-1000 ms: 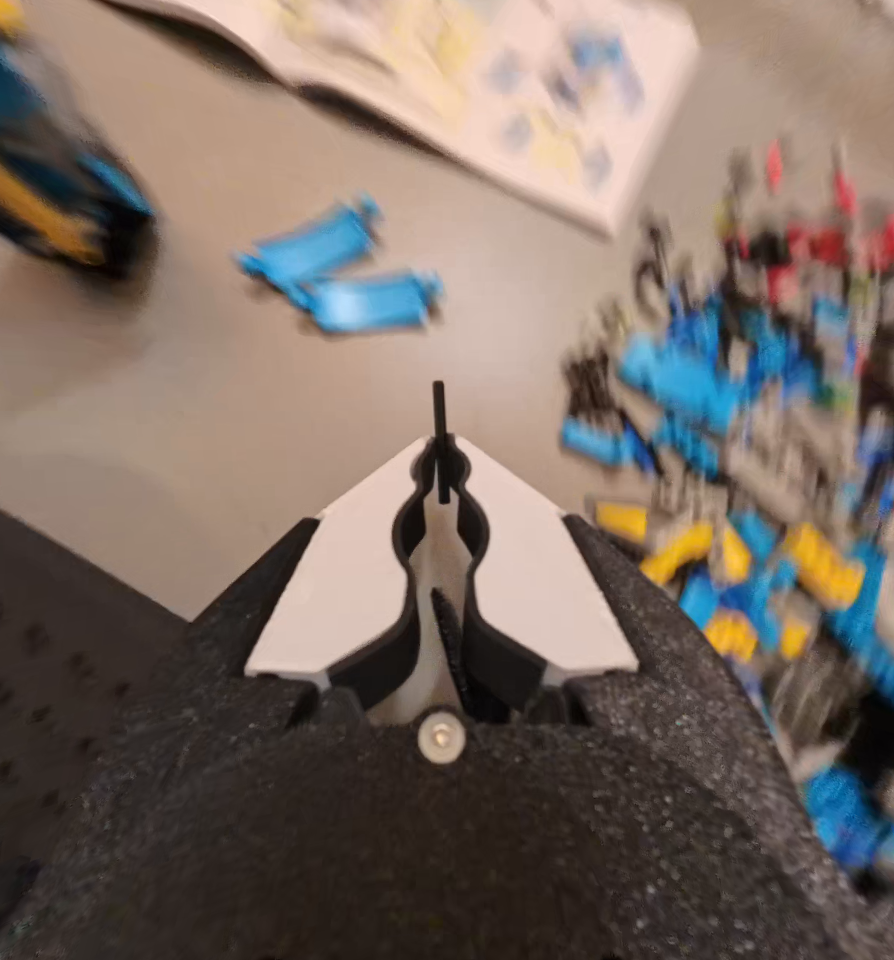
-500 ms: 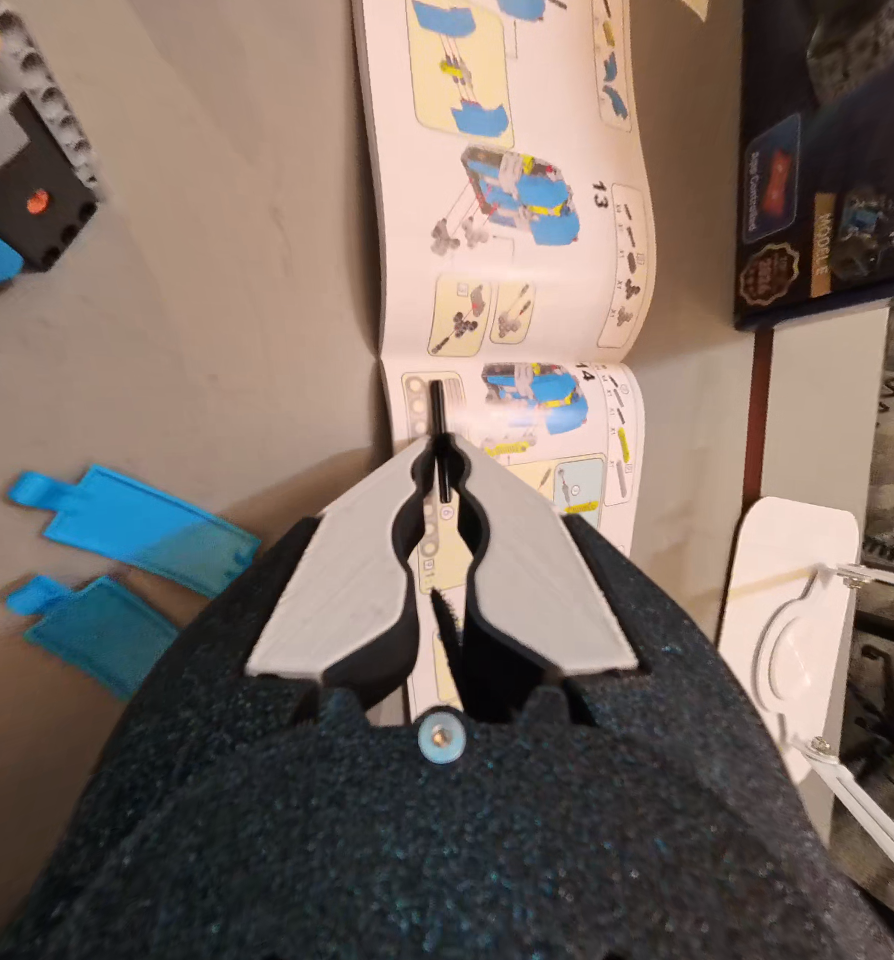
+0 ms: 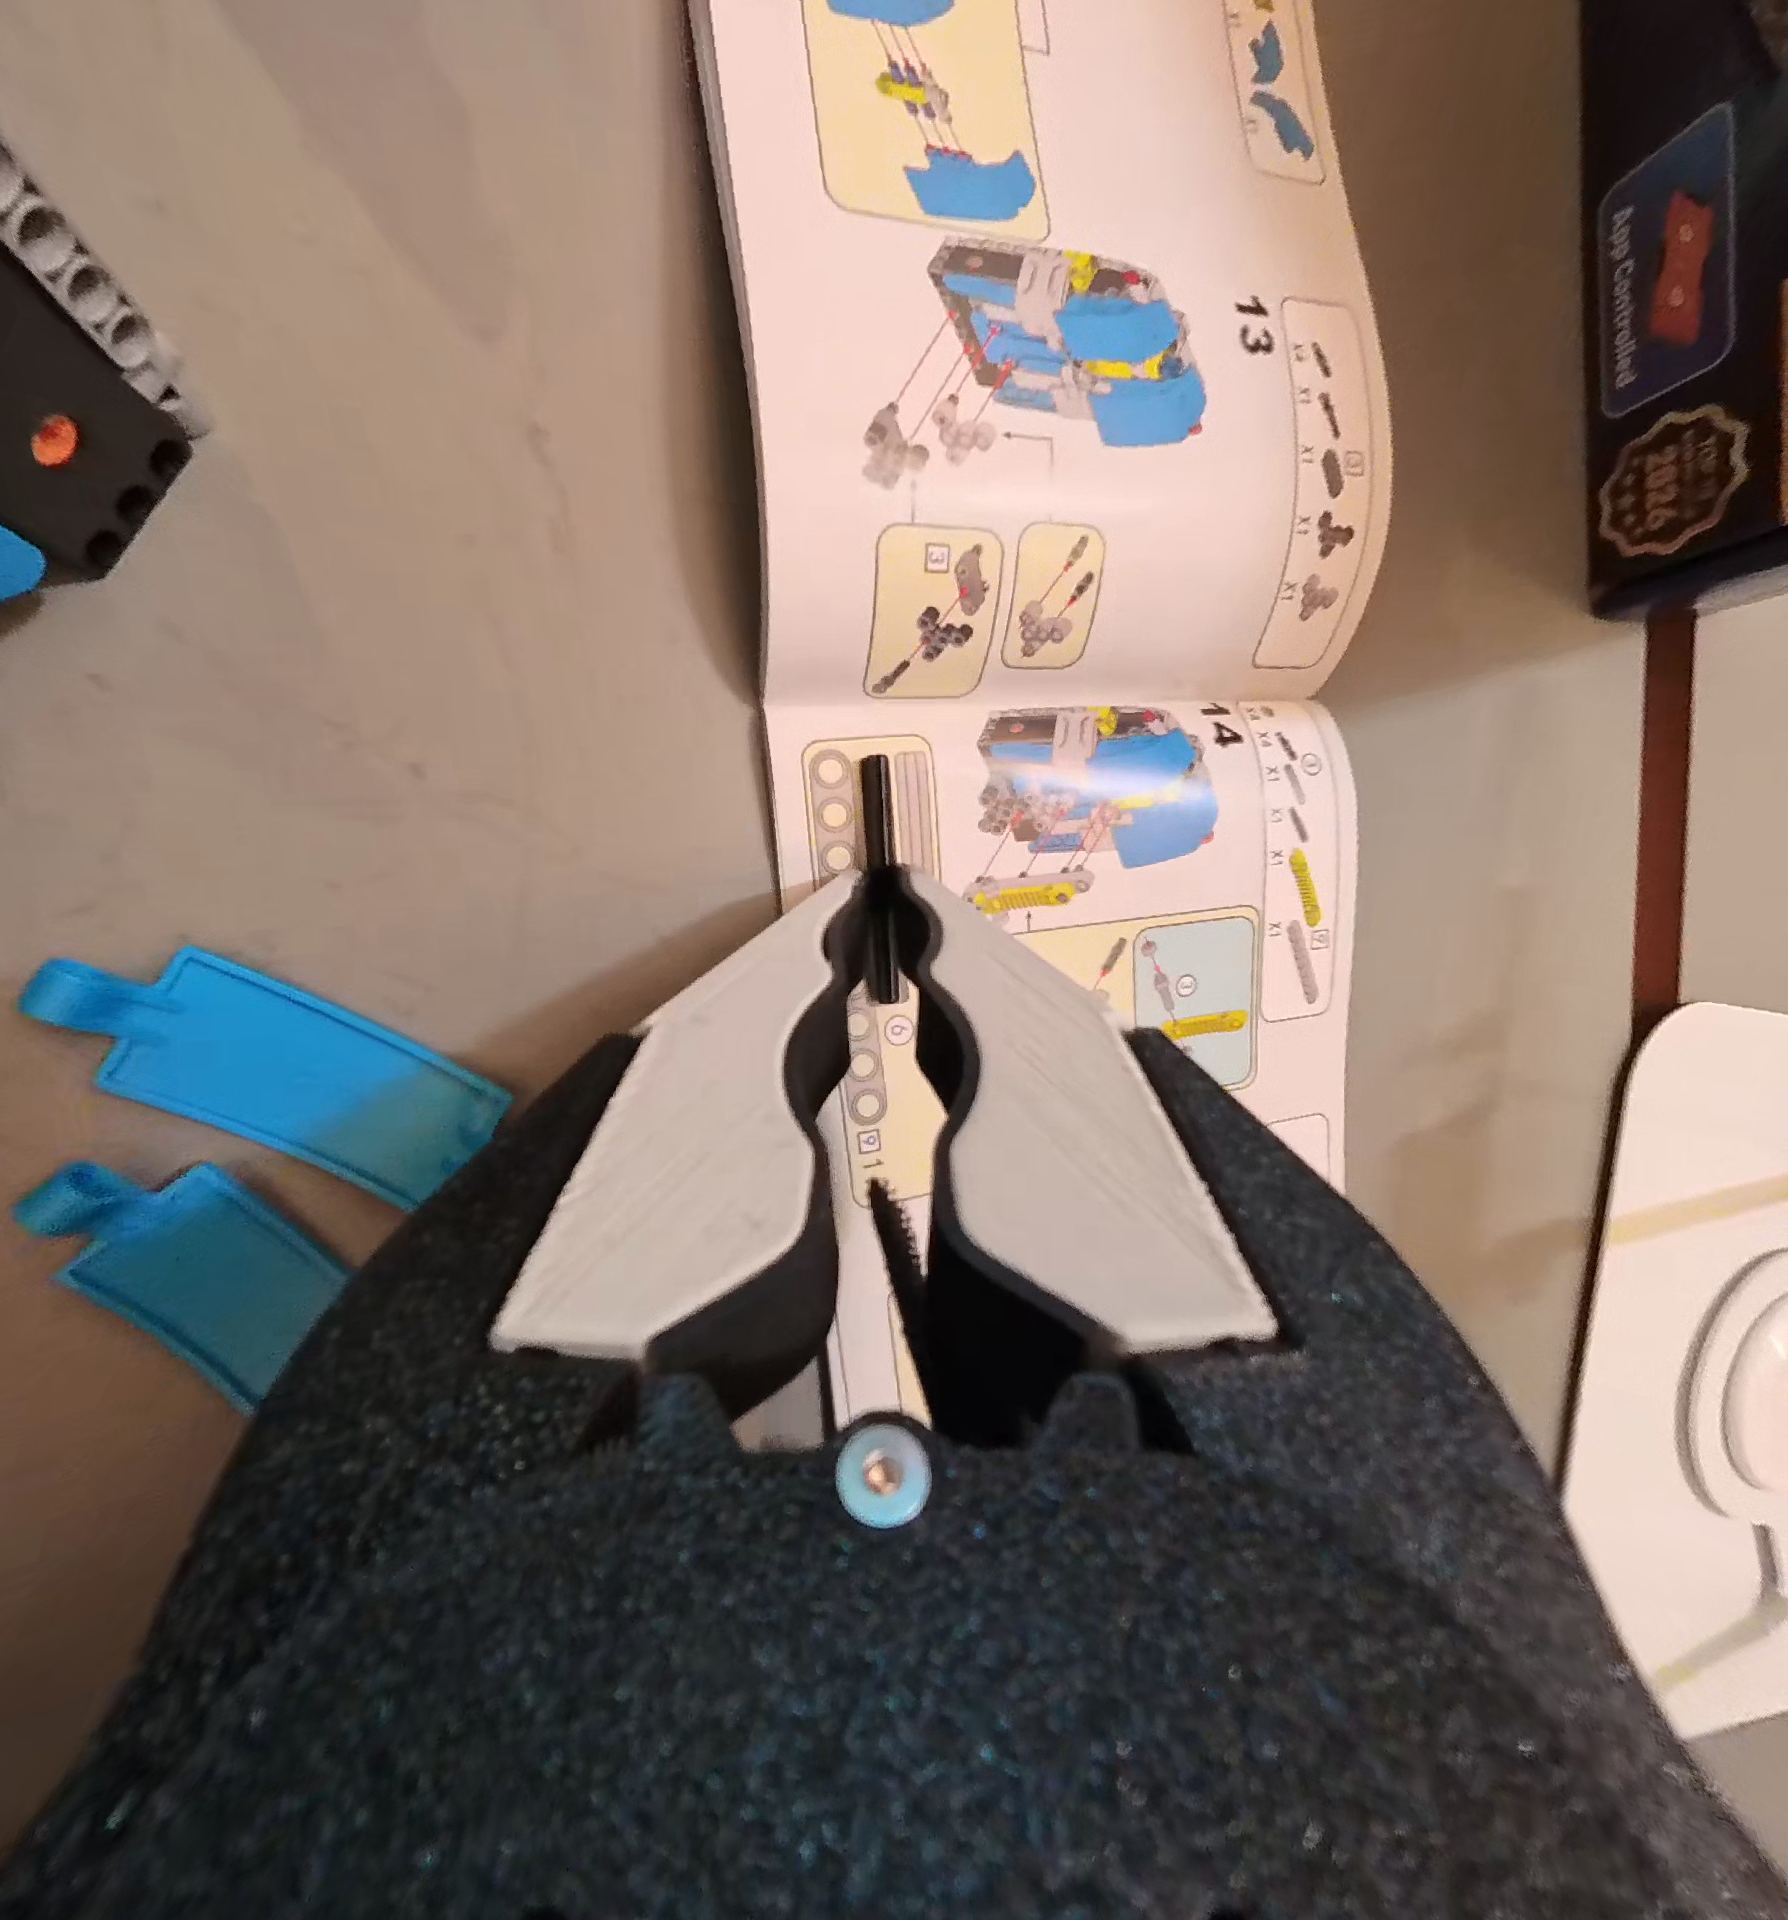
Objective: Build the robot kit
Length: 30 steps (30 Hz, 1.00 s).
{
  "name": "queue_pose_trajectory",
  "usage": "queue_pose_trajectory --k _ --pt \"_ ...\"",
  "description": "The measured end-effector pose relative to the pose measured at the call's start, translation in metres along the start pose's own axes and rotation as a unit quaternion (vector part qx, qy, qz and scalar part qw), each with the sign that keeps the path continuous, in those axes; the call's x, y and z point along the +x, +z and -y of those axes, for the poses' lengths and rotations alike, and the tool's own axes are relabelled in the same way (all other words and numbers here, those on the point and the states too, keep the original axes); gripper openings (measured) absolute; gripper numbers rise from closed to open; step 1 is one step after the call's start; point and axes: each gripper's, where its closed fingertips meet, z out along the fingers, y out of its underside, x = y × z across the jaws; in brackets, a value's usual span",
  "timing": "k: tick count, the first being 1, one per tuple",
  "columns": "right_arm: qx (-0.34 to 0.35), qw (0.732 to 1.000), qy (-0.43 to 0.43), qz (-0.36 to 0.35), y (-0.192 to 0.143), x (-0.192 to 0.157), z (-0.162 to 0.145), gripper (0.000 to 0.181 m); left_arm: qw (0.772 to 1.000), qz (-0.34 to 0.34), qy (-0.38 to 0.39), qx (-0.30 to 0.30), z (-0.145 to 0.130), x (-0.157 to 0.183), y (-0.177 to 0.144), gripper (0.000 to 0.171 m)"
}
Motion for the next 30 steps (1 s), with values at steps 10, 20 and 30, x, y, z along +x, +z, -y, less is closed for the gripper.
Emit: queue_pose_trajectory --k 10,20,30 --pt "-0.016 0.997 -0.045 0.054 0.001 -0.0011 0.0001 0.004 1.0 -0.009 -0.024 0.007 0.0019 -0.0026 -0.0018 0.058" --pt "0.009 0.997 0.005 0.081 0.0013 -0.0013 0.0 0.004 0.999 -0.012 -0.029 0.007 0.0017 -0.0025 -0.0022 0.058" --pt "0.011 0.994 0.053 0.1 0.0018 -0.0013 -0.0005 0.004 0.999 -0.015 -0.034 0.007 0.0017 -0.0025 -0.0023 0.058"
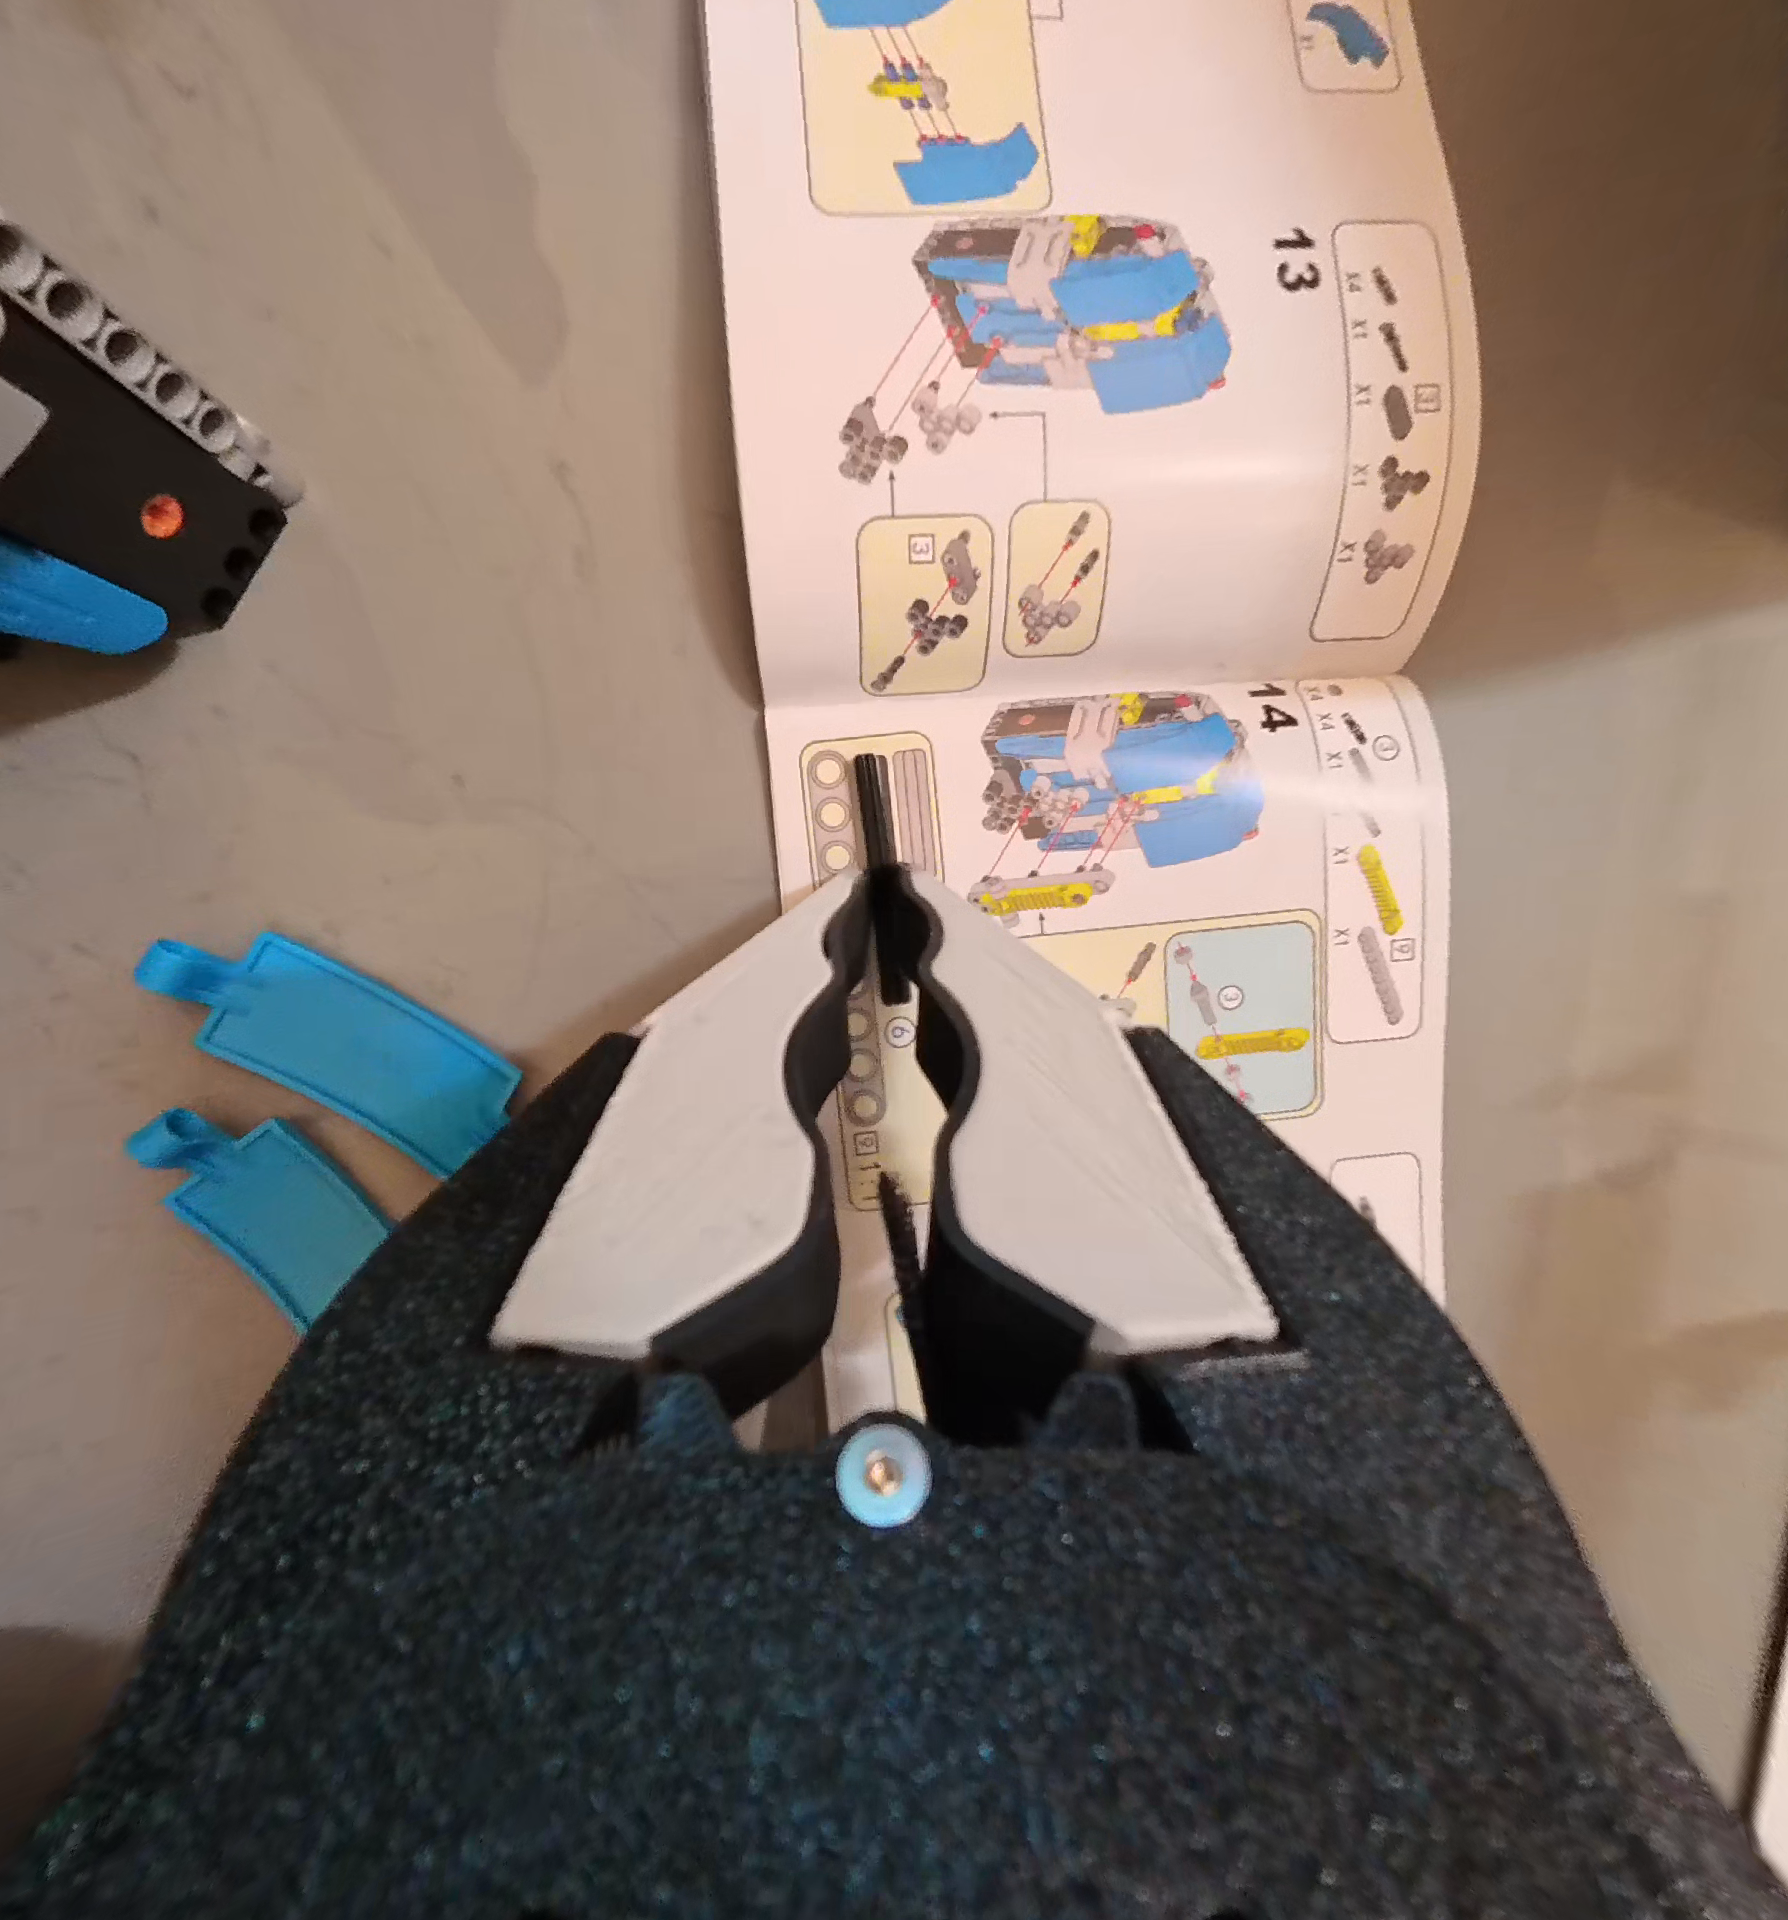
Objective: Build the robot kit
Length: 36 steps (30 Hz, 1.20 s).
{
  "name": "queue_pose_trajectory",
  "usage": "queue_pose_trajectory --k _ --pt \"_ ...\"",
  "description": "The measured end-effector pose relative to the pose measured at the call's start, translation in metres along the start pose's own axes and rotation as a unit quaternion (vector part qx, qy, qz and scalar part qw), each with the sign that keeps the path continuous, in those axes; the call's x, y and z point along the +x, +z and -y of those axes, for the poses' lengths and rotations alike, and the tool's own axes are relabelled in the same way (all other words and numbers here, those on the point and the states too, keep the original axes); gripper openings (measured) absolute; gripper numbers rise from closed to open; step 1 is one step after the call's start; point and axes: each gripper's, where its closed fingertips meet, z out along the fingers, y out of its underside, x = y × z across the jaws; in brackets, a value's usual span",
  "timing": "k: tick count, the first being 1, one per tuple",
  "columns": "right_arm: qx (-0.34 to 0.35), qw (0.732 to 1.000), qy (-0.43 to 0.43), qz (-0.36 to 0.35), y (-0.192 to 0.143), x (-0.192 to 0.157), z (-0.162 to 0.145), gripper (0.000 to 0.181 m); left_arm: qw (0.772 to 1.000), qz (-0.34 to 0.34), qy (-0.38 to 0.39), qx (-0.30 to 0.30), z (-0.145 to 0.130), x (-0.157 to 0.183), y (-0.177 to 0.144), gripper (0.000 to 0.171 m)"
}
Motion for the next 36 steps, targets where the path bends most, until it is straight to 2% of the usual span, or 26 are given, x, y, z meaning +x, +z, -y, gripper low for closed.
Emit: queue_pose_trajectory --k 8,11,12,13,15,19,21,25,32,36 --pt "-0.015 1.0 -0.005 -0.004 -0.006 0.0 0.002 0.004 1.0 -0.002 -0.003 0.0 0.0 0.001 0.0 0.058" --pt "0.059 0.998 0.0 -0.025 -0.06 -0.016 0.038 0.003 1.0 -0.005 -0.003 -0.002 -0.001 0.002 0.0 0.058" --pt "0.064 0.997 0.009 -0.036 -0.08 -0.027 0.04 0.003 1.0 -0.005 -0.003 -0.002 -0.001 0.002 0.0 0.058" --pt "0.055 0.997 0.016 -0.045 -0.095 -0.041 0.035 0.003 1.0 -0.005 -0.003 -0.001 -0.001 0.002 0.0 0.058" --pt "0.018 0.998 0.034 -0.05 -0.104 -0.078 0.009 0.003 1.0 -0.005 -0.003 -0.002 -0.001 0.002 0.0 0.058" --pt "-0.063 0.99 0.104 -0.076 -0.08 -0.138 -0.059 0.004 1.0 -0.004 0.0 -0.006 -0.002 0.003 0.001 0.058" --pt "-0.069 0.983 0.142 -0.091 -0.068 -0.156 -0.079 0.004 1.0 -0.004 0.002 -0.008 -0.003 0.003 0.002 0.058" --pt "-0.007 0.976 0.184 -0.119 -0.064 -0.164 -0.079 0.004 1.0 -0.002 0.01 -0.01 -0.003 0.004 0.002 0.058" --pt "0.021 0.968 0.216 -0.128 -0.063 -0.162 -0.083 0.005 1.0 0.002 0.026 -0.014 -0.004 0.007 0.003 0.058" --pt "0.011 0.958 0.233 -0.168 -0.072 -0.157 -0.091 0.02 1.0 0.001 0.024 -0.014 -0.005 0.006 0.003 0.058"
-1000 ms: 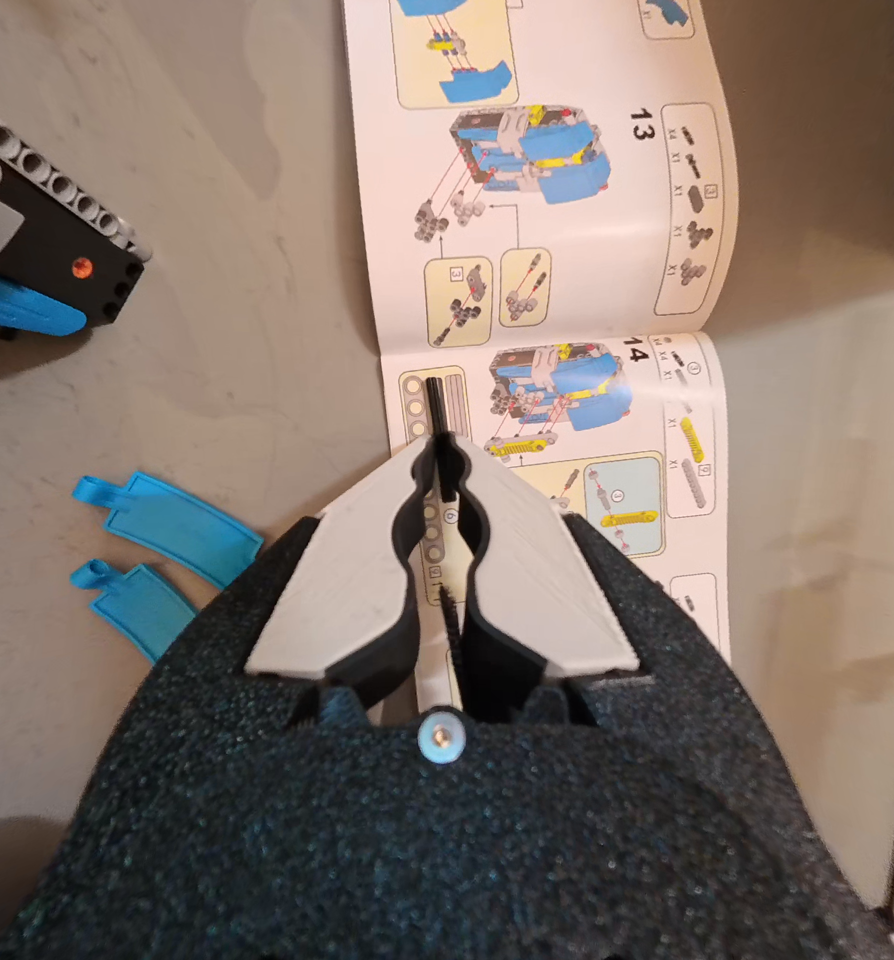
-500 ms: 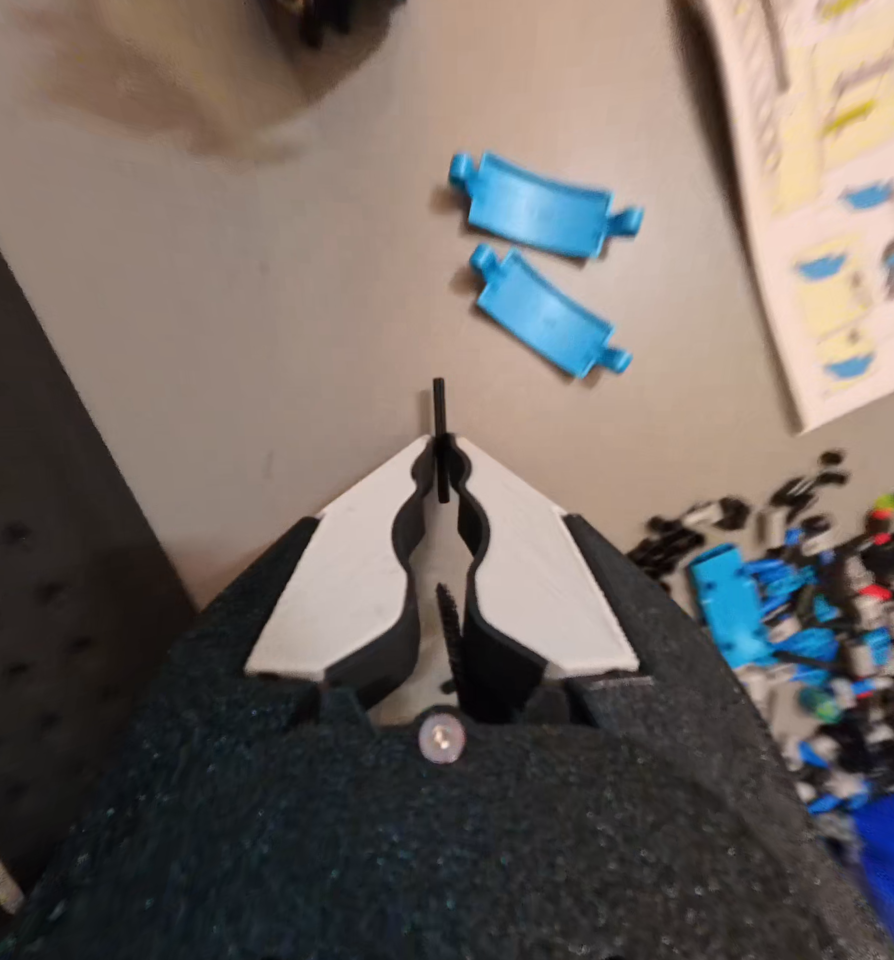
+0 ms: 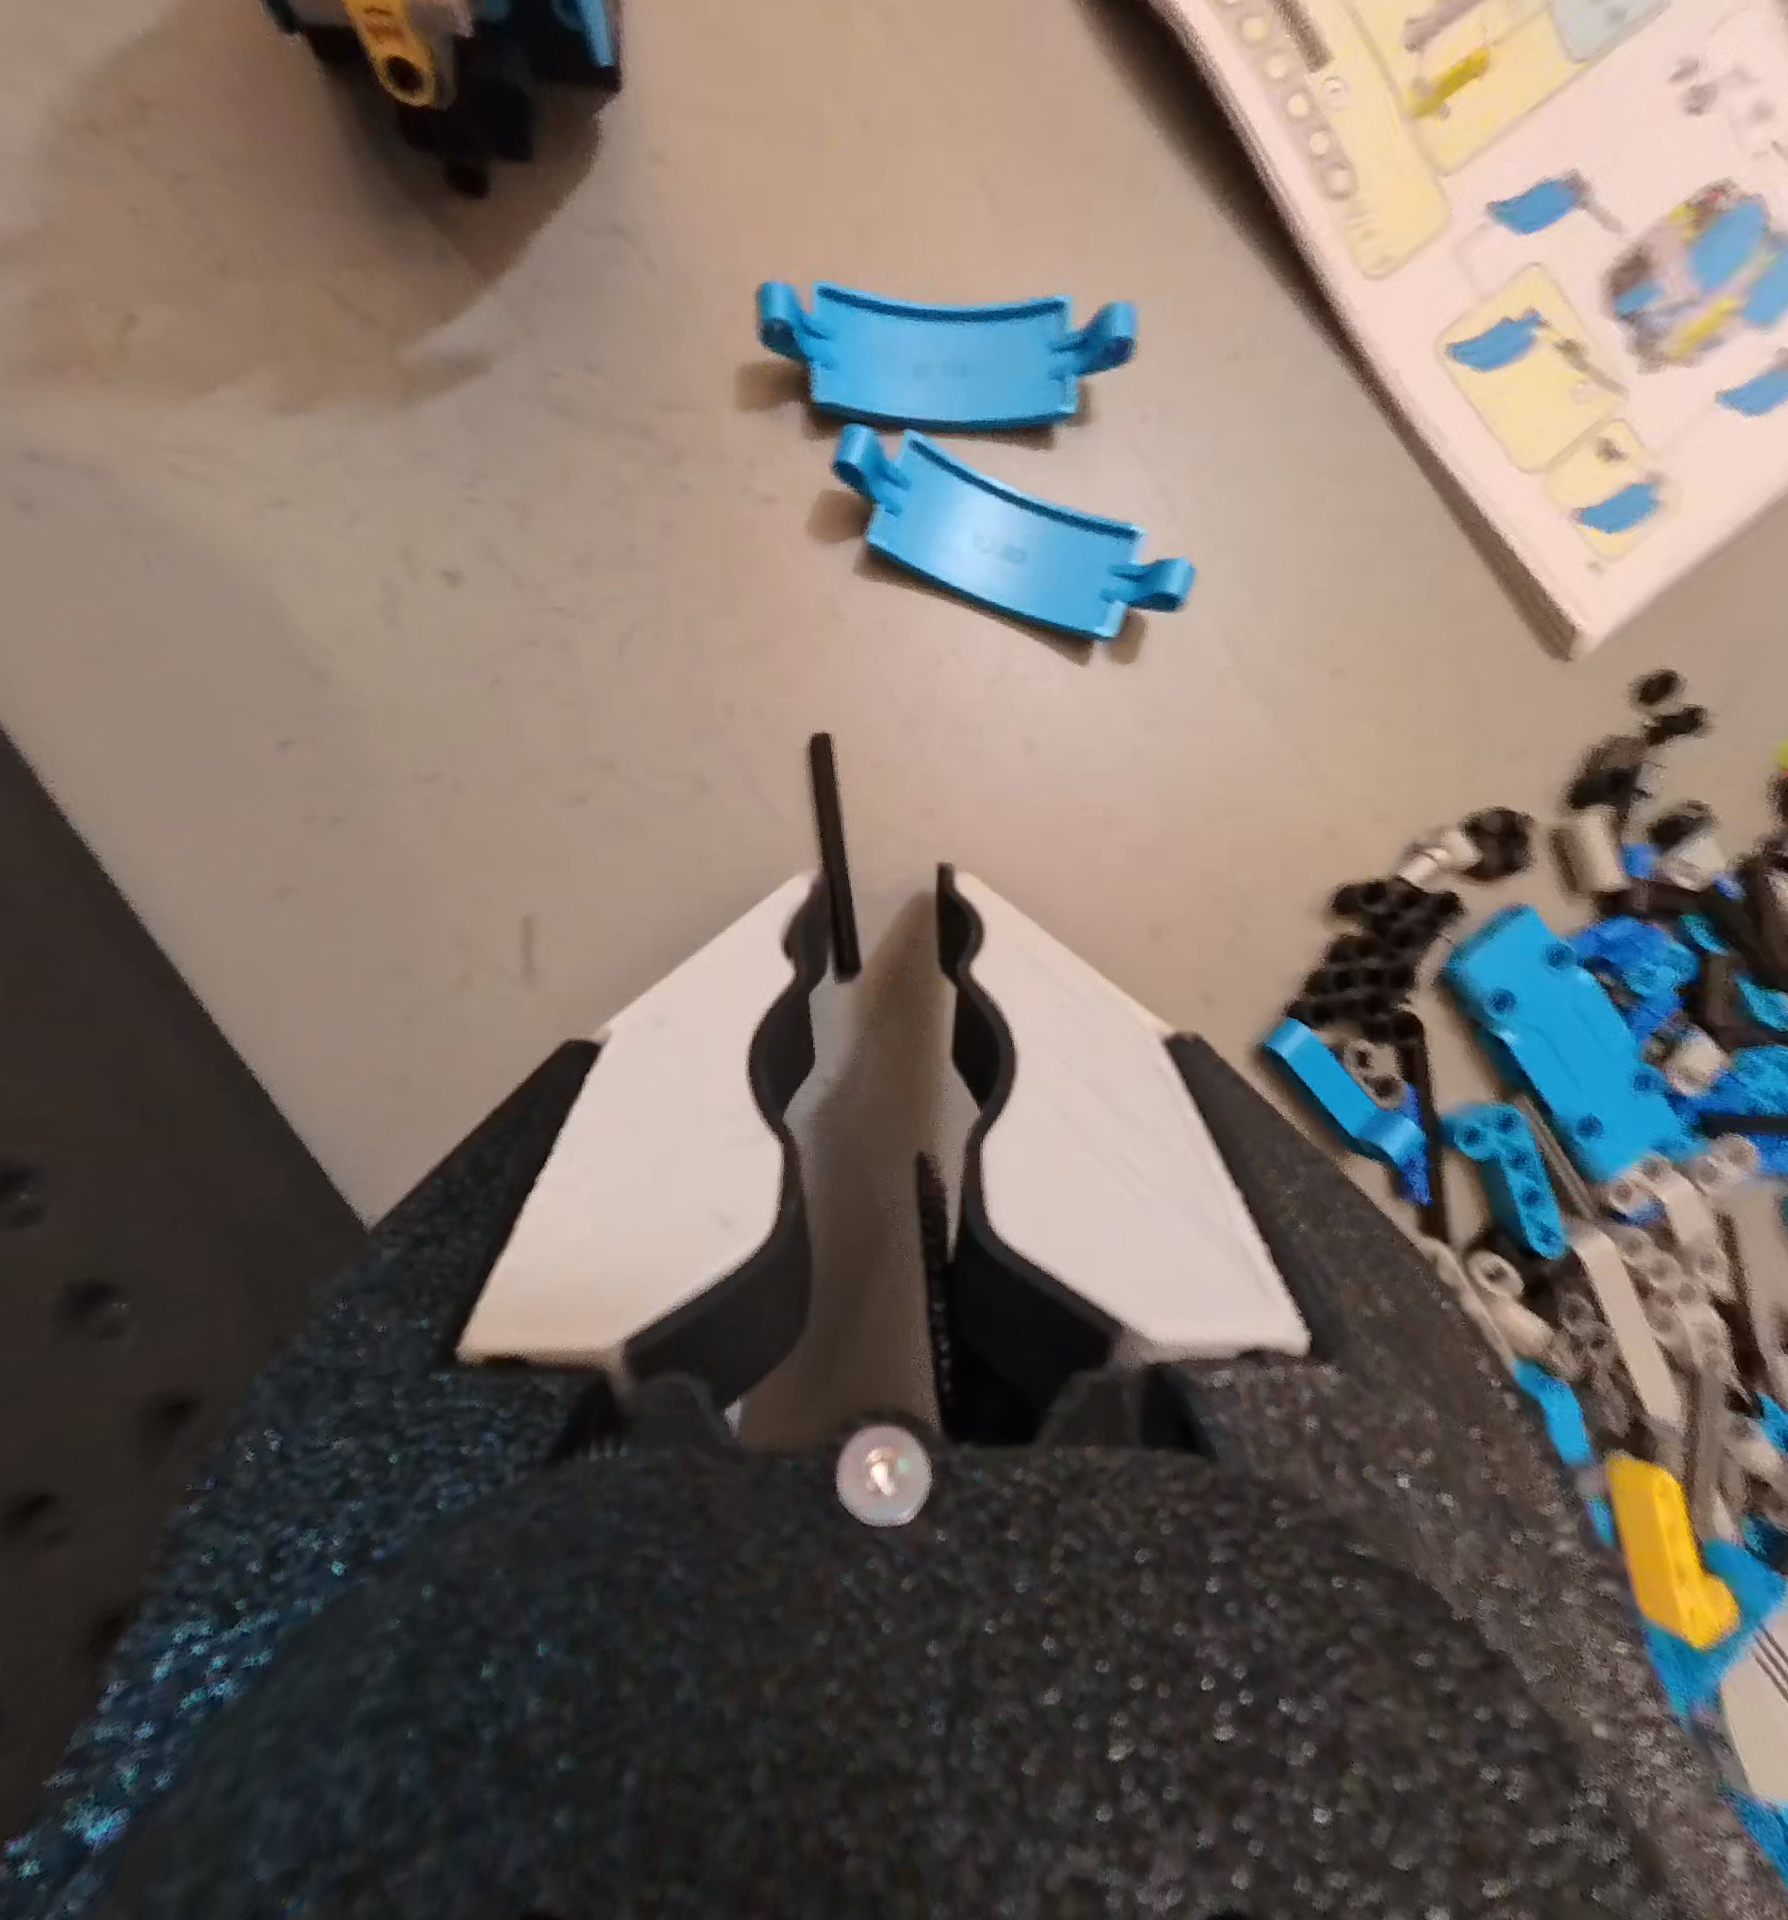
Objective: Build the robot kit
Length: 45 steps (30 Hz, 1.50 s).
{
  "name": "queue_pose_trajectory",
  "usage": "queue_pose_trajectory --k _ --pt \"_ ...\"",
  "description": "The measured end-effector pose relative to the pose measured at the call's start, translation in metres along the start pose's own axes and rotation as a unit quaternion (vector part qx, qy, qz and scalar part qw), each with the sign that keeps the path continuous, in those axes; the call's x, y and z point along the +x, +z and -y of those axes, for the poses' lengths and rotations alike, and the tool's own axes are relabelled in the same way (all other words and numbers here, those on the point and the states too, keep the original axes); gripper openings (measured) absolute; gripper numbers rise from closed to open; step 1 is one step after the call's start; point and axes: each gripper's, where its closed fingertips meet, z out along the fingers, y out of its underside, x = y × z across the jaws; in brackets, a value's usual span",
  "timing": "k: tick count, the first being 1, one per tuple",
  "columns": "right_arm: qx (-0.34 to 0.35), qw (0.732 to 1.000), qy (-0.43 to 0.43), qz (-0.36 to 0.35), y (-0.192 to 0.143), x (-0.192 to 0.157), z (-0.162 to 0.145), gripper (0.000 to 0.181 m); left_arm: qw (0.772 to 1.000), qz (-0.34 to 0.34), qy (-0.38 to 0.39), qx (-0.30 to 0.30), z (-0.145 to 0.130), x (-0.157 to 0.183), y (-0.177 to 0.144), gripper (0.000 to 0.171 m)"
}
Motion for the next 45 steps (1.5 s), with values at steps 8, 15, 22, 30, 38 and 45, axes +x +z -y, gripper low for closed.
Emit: queue_pose_trajectory --k 8,15,22,30,38,45 --pt "0.124 0.971 0.179 -0.102 -0.067 0.058 -0.007 0.017 1.0 -0.003 -0.004 -0.003 -0.001 0.0 0.001 0.058" --pt "0.203 0.908 0.294 -0.22 -0.102 0.12 -0.034 0.015 1.0 -0.005 -0.006 -0.005 -0.001 0.0 0.001 0.058" --pt "0.181 0.889 0.31 -0.285 -0.093 0.163 -0.05 0.014 1.0 0.01 -0.021 0.005 0.002 -0.008 0.001 0.058" --pt "0.137 0.894 0.311 -0.292 -0.083 0.188 -0.051 0.019 0.993 0.1 -0.016 0.054 0.013 -0.023 -0.006 0.058" --pt "0.078 0.895 0.324 -0.296 -0.081 0.201 -0.075 0.026 0.998 0.045 0.047 0.027 0.012 0.0 0.018 0.059" --pt "0.073 0.906 0.323 -0.265 -0.065 0.187 -0.074 0.026 0.999 -0.006 -0.017 0.047 0.019 -0.004 0.017 0.059"
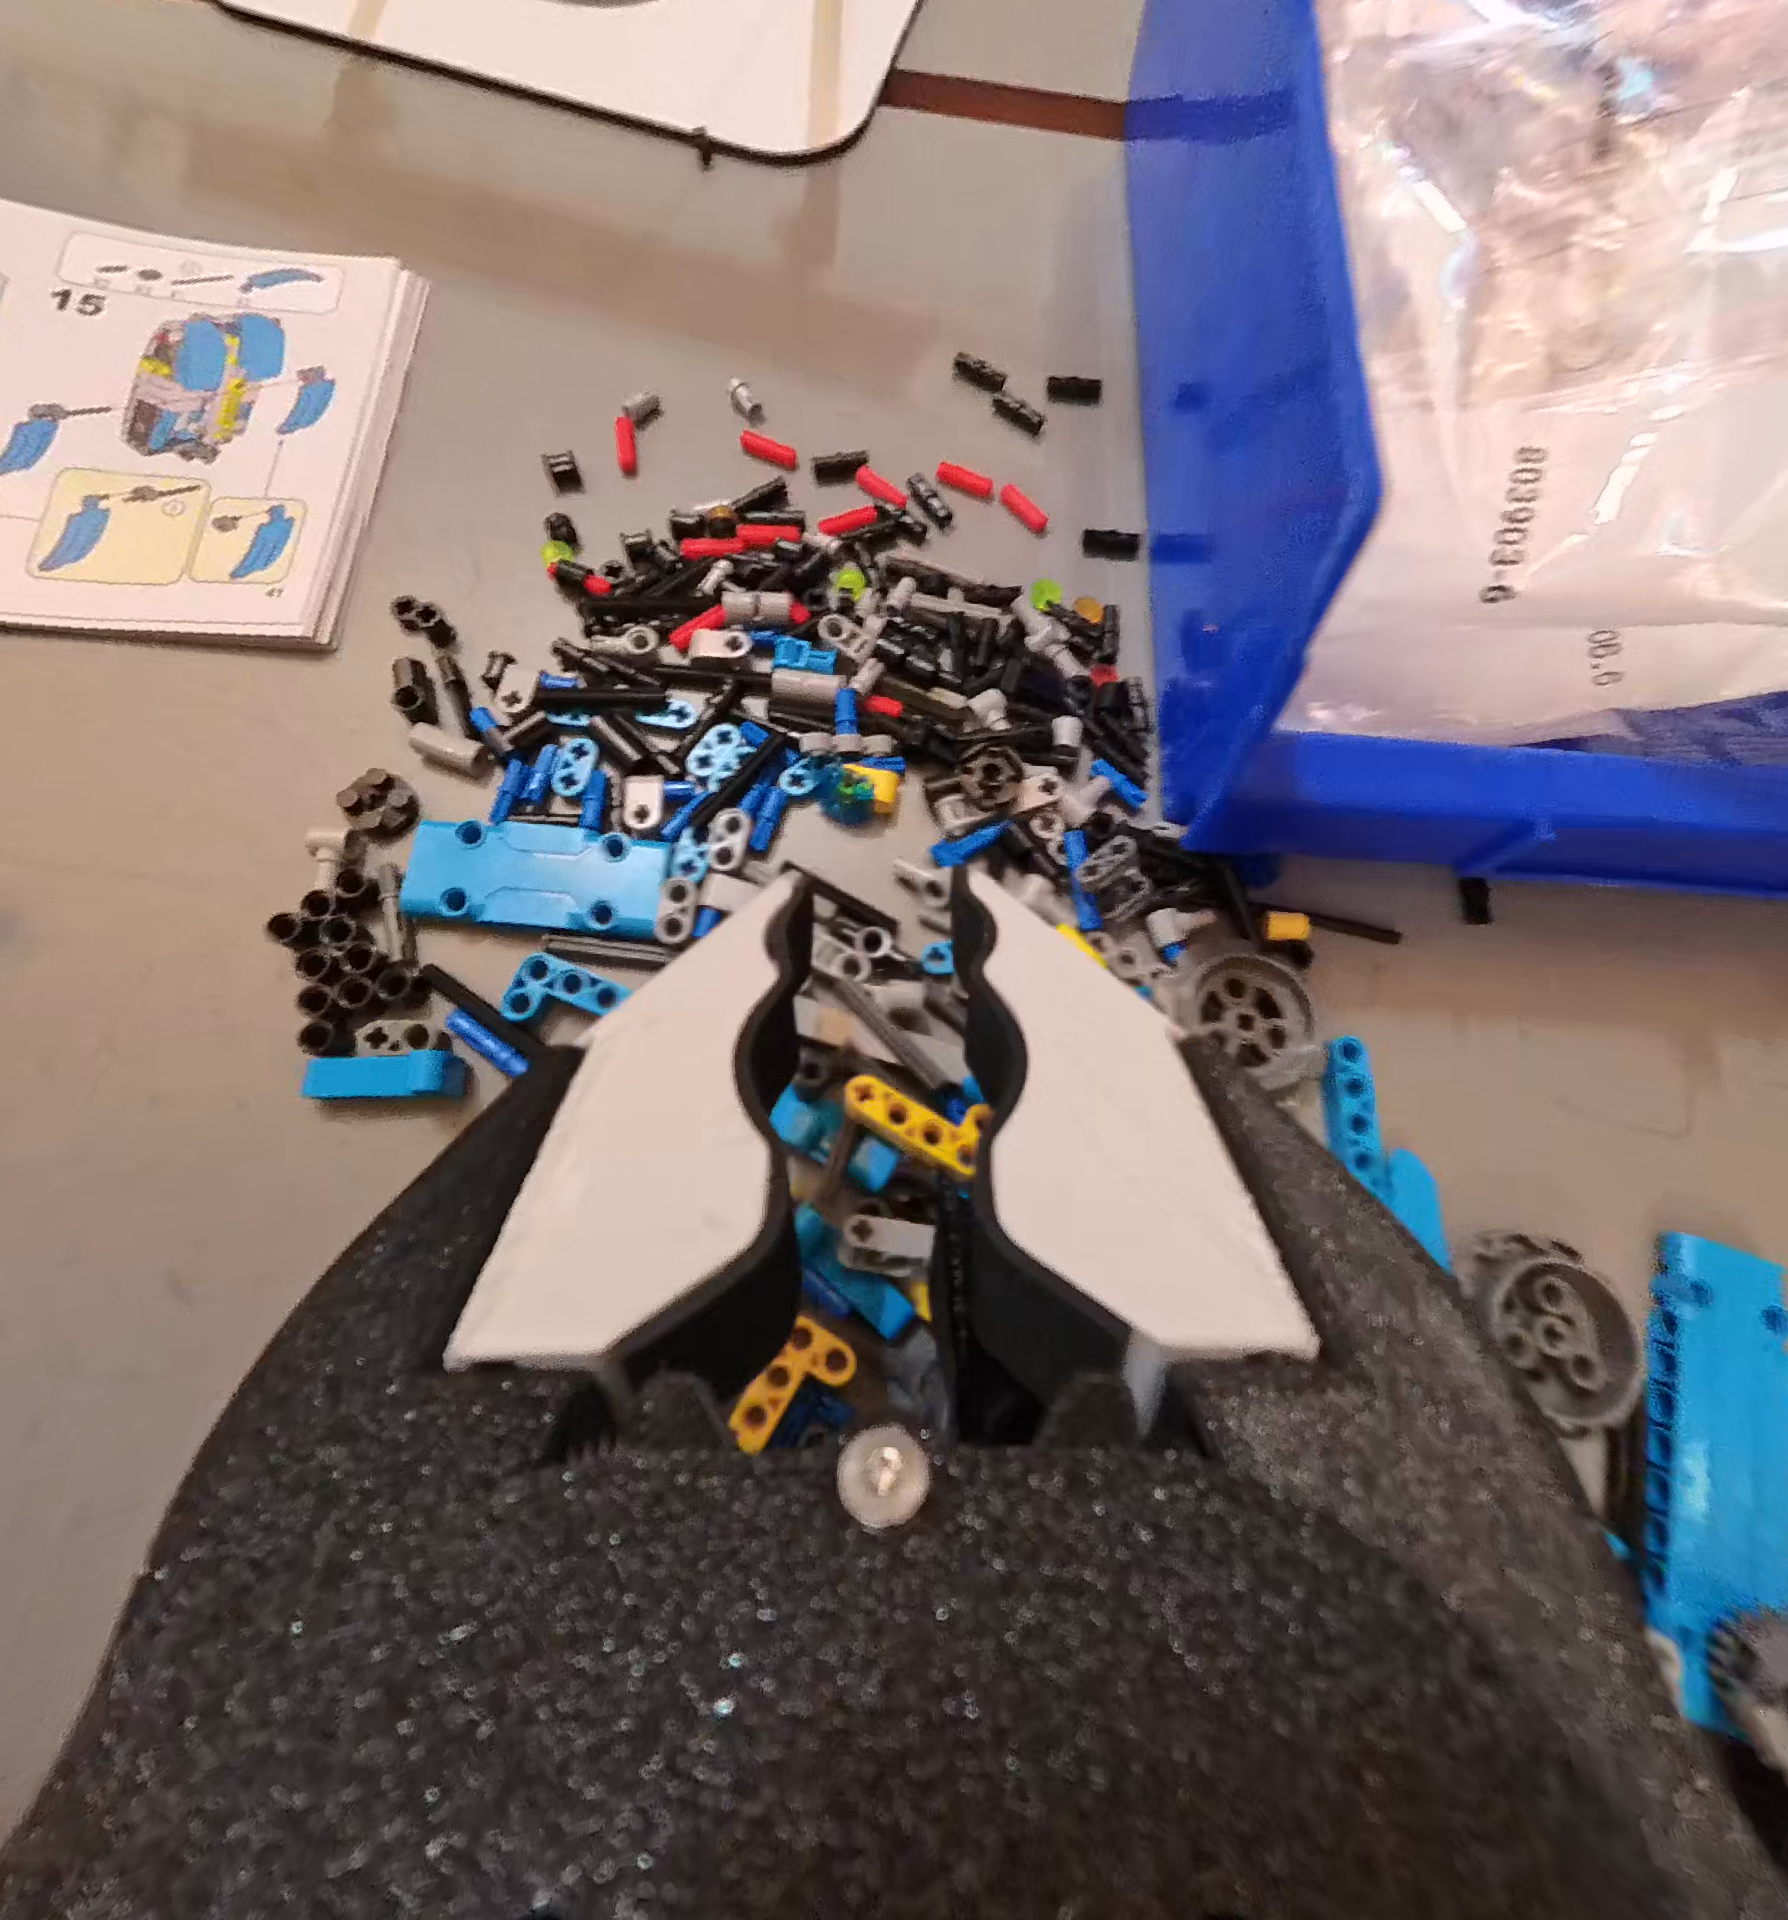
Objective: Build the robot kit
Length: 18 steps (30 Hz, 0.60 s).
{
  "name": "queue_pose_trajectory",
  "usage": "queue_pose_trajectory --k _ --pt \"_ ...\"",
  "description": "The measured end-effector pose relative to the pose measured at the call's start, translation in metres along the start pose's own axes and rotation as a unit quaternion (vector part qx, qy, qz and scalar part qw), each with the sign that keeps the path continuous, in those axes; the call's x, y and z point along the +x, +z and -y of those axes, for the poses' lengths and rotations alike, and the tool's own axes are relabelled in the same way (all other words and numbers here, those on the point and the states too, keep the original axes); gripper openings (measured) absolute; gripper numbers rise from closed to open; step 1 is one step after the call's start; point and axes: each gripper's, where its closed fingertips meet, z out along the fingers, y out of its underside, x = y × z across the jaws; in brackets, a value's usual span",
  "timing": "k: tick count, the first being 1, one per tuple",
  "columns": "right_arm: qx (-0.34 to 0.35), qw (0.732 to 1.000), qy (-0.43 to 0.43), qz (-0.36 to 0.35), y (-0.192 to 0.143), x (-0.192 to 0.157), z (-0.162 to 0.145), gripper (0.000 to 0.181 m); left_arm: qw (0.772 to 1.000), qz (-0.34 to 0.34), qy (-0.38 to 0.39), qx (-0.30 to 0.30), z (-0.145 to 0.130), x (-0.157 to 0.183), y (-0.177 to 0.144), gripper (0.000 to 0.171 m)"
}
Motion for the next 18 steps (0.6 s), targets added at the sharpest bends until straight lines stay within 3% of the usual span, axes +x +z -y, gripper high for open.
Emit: queue_pose_trajectory --k 8,12,18 --pt "0.001 0.997 -0.022 0.078 0.004 -0.049 0.004 0.023 1.0 0.0 -0.015 0.007 0.002 -0.003 -0.001 0.059" --pt "0.018 0.992 -0.023 0.125 0.003 -0.09 0.015 0.02 1.0 0.002 -0.021 0.006 0.001 -0.005 0.0 0.059" --pt "-0.017 0.999 -0.018 0.045 0.016 -0.059 0.002 0.02 1.0 0.004 -0.023 0.004 0.001 -0.005 0.0 0.059"
